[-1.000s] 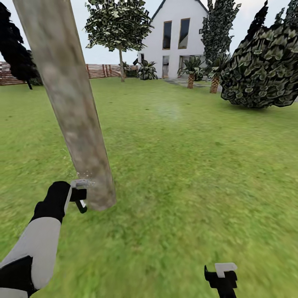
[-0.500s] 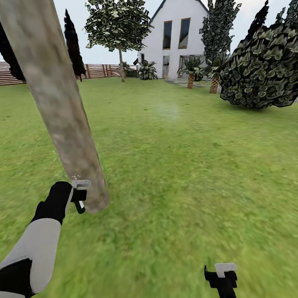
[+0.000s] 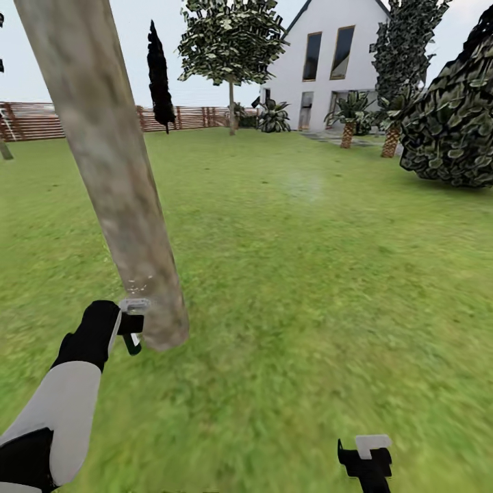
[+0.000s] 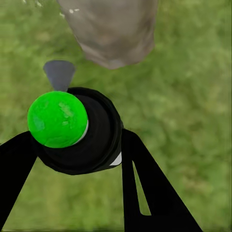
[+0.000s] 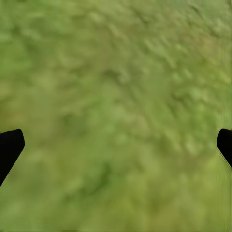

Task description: In the garden, pick up the pesticide atomizer on the floor and spray pesticide onto both trees until each tree trunk is fully covered.

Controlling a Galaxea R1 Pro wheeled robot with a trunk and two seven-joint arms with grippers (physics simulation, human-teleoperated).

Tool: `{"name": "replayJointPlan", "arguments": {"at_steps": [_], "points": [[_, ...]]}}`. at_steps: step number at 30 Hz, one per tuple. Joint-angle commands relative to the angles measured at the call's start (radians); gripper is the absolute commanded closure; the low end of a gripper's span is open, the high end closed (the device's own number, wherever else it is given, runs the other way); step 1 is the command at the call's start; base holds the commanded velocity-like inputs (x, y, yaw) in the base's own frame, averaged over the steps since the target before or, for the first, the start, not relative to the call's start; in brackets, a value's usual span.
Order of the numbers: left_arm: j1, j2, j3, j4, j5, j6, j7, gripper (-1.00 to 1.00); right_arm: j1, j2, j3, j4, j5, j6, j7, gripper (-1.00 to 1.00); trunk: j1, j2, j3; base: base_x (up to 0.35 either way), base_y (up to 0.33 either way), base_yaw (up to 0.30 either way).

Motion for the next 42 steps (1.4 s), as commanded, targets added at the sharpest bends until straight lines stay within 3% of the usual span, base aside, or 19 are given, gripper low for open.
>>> {"name": "replayJointPlan", "arguments": {"at_steps": [1,24,29,37,40,42], "points": [[-0.001,-0.001,0.003,-0.001,-0.011,0.003,-0.01,1.0,0.0,0.0,0.009,0.0,-0.01,-0.002,-0.001,-1.0,0.0,0.0,-0.001,0.001,-0.275,0.242],[0.0,-0.003,0.003,0.003,-0.011,0.003,-0.01,1.0,0.0,0.0,0.008,0.0,-0.01,-0.002,-0.003,-1.0,0.0,0.0,-0.001,0.0,-0.276,0.074],[0.0,0.026,0.003,0.009,-0.011,0.003,-0.01,1.0,0.0,0.0,0.009,0.0,-0.009,-0.002,-0.003,-1.0,0.0,0.0,-0.001,0.023,-0.277,0.266],[-0.002,0.012,0.006,0.013,-0.006,0.001,-0.01,1.0,0.0,0.0,0.008,0.0,-0.009,-0.002,-0.003,-1.0,0.0,0.0,-0.001,0.16,-0.244,0.029],[0.0,0.026,0.007,0.013,-0.009,0.002,-0.01,1.0,0.0,0.0,0.008,0.0,-0.009,-0.002,-0.002,-1.0,0.0,0.0,-0.001,0.239,-0.187,0.006],[0.009,0.062,0.012,0.014,-0.008,0.002,-0.01,1.0,0.0,0.0,0.009,0.0,-0.009,-0.003,-0.002,-1.0,0.0,0.0,-0.001,0.239,-0.187,0.166]]}}
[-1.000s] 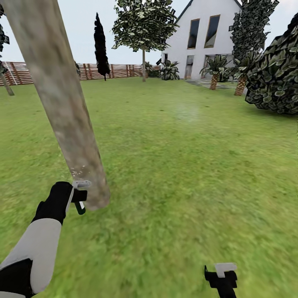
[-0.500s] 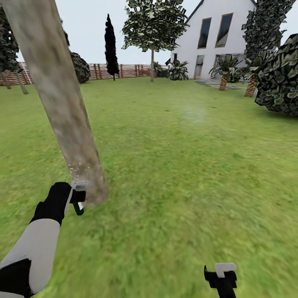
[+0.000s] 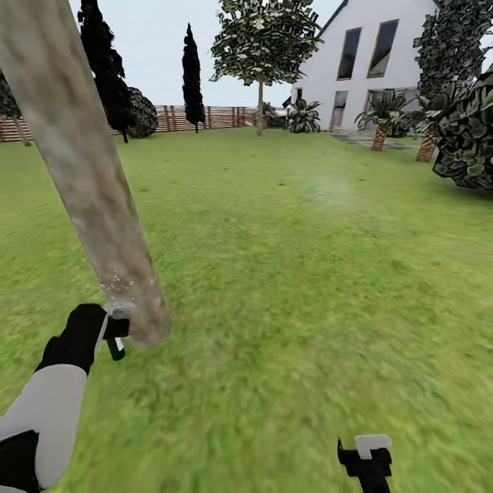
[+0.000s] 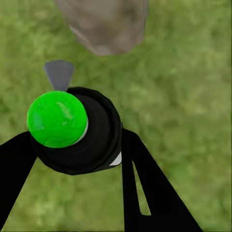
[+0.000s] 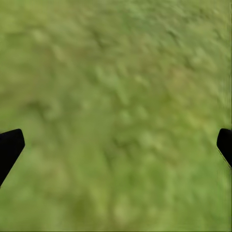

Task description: In the garden, pick up the pesticide atomizer on the floor and spray pesticide onto both trees until each tree trunk is fully covered.

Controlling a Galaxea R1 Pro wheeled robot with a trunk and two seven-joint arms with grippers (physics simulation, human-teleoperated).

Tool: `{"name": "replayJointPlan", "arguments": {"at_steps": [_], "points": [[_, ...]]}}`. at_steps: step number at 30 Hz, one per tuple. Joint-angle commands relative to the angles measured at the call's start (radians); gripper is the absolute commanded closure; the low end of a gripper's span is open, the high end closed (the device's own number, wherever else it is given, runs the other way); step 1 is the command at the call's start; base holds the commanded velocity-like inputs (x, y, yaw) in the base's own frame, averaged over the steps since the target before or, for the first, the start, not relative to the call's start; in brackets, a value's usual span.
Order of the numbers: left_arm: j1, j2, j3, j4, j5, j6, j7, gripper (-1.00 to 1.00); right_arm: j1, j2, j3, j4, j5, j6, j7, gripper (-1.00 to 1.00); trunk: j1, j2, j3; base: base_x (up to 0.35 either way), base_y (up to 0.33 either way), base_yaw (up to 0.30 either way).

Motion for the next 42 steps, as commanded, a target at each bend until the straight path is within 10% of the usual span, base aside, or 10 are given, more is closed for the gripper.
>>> {"name": "replayJointPlan", "arguments": {"at_steps": [1,9,42], "points": [[0.021,0.03,0.004,-0.001,0.003,0.002,-0.012,1.0,0.0,0.0,0.009,0.0,-0.01,-0.002,-0.001,-1.0,0.0,0.0,-0.001,0.202,-0.209,0.252],[0.06,-0.009,-0.004,-0.002,0.005,0.0,-0.009,1.0,0.0,0.0,0.009,0.0,-0.01,-0.002,-0.001,-1.0,0.0,0.0,-0.001,0.113,-0.223,0.275],[0.061,0.006,-0.007,-0.013,0.003,0.001,-0.008,1.0,0.0,0.0,0.008,0.0,-0.01,-0.002,-0.001,-1.0,0.0,0.0,-0.001,0.094,-0.218,0.087]]}}
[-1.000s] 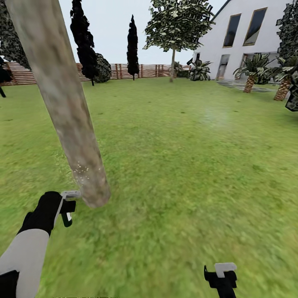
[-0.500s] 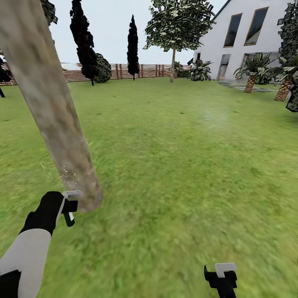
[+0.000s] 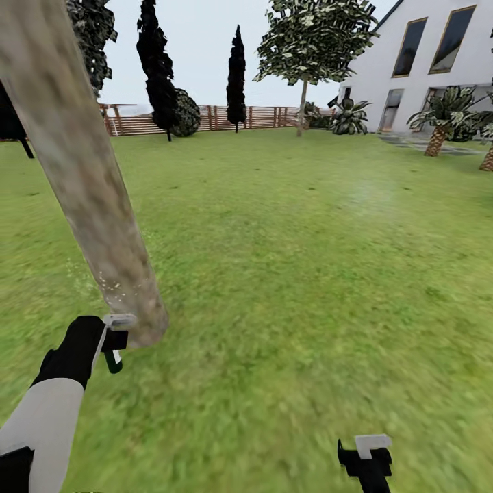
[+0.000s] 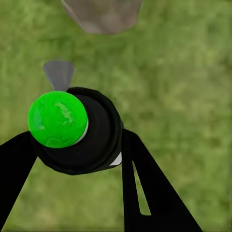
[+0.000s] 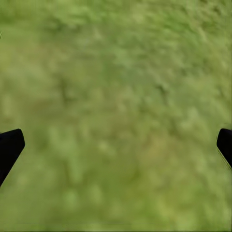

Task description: In the garden, pick up the pesticide atomizer on the floor and spray pesticide onto both trees until each tree trunk is fully covered.

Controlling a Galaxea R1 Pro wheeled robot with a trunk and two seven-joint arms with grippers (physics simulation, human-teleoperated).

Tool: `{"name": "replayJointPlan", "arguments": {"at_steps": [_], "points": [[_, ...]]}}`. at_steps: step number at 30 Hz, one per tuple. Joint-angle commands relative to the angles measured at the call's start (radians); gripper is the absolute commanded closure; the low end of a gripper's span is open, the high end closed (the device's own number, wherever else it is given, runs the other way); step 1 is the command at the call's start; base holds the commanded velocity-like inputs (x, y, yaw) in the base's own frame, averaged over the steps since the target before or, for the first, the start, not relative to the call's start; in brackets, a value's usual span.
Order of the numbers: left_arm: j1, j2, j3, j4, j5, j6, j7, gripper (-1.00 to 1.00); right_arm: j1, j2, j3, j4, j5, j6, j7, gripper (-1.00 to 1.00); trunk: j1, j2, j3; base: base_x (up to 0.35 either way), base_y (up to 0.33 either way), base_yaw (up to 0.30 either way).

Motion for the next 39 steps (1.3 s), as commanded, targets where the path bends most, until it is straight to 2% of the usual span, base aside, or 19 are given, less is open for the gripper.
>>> {"name": "replayJointPlan", "arguments": {"at_steps": [1,8,21,25,33,35,39], "points": [[-0.001,-0.001,0.002,-0.001,-0.011,0.003,-0.01,1.0,0.0,0.0,0.009,0.0,-0.01,-0.002,-0.001,-1.0,0.0,0.0,-0.001,0.168,-0.249,0.273],[-0.003,-0.004,0.006,-0.004,-0.009,0.003,-0.01,1.0,0.0,0.0,0.009,0.0,-0.01,-0.002,-0.001,-1.0,0.0,0.0,-0.001,0.185,-0.236,0.24],[-0.018,-0.006,0.007,-0.006,-0.01,0.016,-0.01,1.0,0.0,0.0,0.009,0.0,-0.009,-0.002,-0.001,-1.0,0.0,0.0,-0.001,0.028,-0.269,0.017],[-0.044,-0.006,0.007,-0.01,-0.009,0.078,-0.01,1.0,0.0,0.0,0.009,0.0,-0.01,-0.002,-0.001,-1.0,0.0,0.0,-0.001,0.211,-0.212,0.242],[-0.055,-0.006,0.007,-0.011,-0.008,0.081,-0.011,1.0,0.0,0.0,0.009,0.0,-0.009,-0.002,-0.001,-1.0,0.0,0.0,-0.001,0.289,-0.11,0.274],[-0.077,-0.007,0.007,-0.02,-0.008,0.082,-0.011,1.0,0.0,0.0,0.009,0.0,-0.009,-0.002,-0.001,-1.0,0.0,0.0,-0.001,0.334,-0.006,0.094],[-0.081,-0.007,0.007,-0.022,-0.009,0.083,-0.01,1.0,0.0,0.0,0.008,0.0,-0.009,-0.002,-0.001,-1.0,0.0,0.0,-0.001,0.233,-0.154,0.013]]}}
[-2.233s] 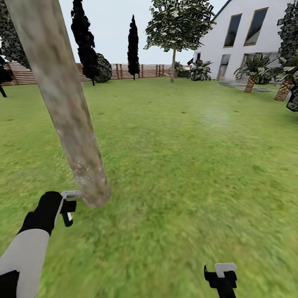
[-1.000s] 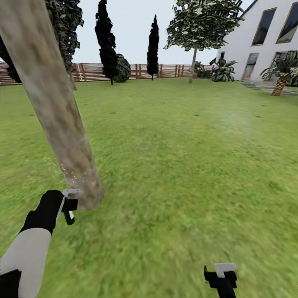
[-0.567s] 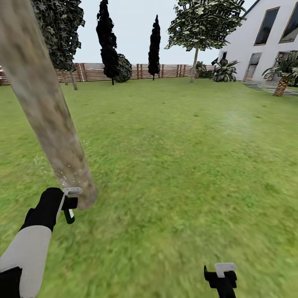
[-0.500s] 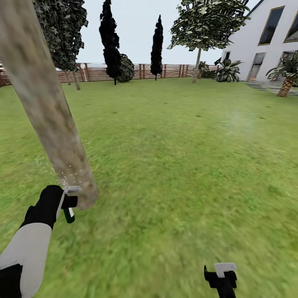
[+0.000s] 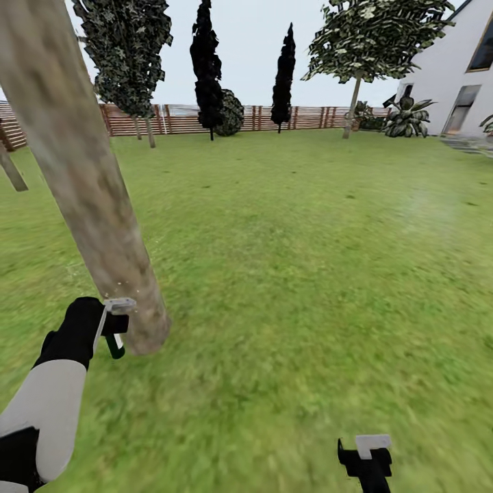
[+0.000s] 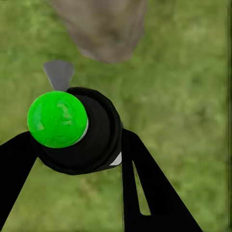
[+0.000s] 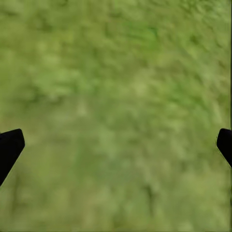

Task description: In the garden, pick up the pesticide atomizer on the floor and spray pesticide onto both trees until each tree trunk is fully covered.

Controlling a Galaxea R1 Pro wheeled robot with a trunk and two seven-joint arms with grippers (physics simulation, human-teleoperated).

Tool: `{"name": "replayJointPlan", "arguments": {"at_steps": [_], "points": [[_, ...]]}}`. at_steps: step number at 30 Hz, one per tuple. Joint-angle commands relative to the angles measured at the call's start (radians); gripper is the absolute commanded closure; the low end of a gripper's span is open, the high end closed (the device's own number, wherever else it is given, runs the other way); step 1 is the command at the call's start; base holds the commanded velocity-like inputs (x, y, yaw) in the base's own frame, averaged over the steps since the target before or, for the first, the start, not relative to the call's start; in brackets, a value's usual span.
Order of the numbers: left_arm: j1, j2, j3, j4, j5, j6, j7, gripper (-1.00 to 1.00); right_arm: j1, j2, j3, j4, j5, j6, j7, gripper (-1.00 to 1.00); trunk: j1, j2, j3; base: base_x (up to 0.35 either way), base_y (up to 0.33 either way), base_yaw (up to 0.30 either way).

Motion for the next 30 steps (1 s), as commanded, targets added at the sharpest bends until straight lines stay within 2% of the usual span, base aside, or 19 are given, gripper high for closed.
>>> {"name": "replayJointPlan", "arguments": {"at_steps": [1,8,21,30], "points": [[-0.001,-0.001,0.002,-0.001,-0.011,0.003,-0.01,1.0,0.0,0.0,0.009,0.0,-0.01,-0.002,-0.001,-1.0,0.0,0.0,-0.001,0.057,-0.258,0.001],[-0.001,-0.001,0.001,-0.001,-0.012,0.005,-0.01,1.0,0.0,0.0,0.01,0.0,-0.01,-0.002,-0.001,-1.0,0.0,0.0,-0.001,0.008,-0.272,0.031],[0.002,0.002,0.001,-0.001,-0.015,0.006,-0.01,1.0,0.0,0.0,0.009,0.0,-0.01,-0.002,-0.002,-1.0,0.0,0.0,-0.001,0.074,-0.273,0.26],[0.002,0.003,0.001,-0.001,-0.016,0.006,-0.01,1.0,0.0,-0.003,0.009,0.0,-0.01,-0.002,-0.003,-1.0,0.0,0.0,-0.001,0.155,-0.264,0.018]]}}
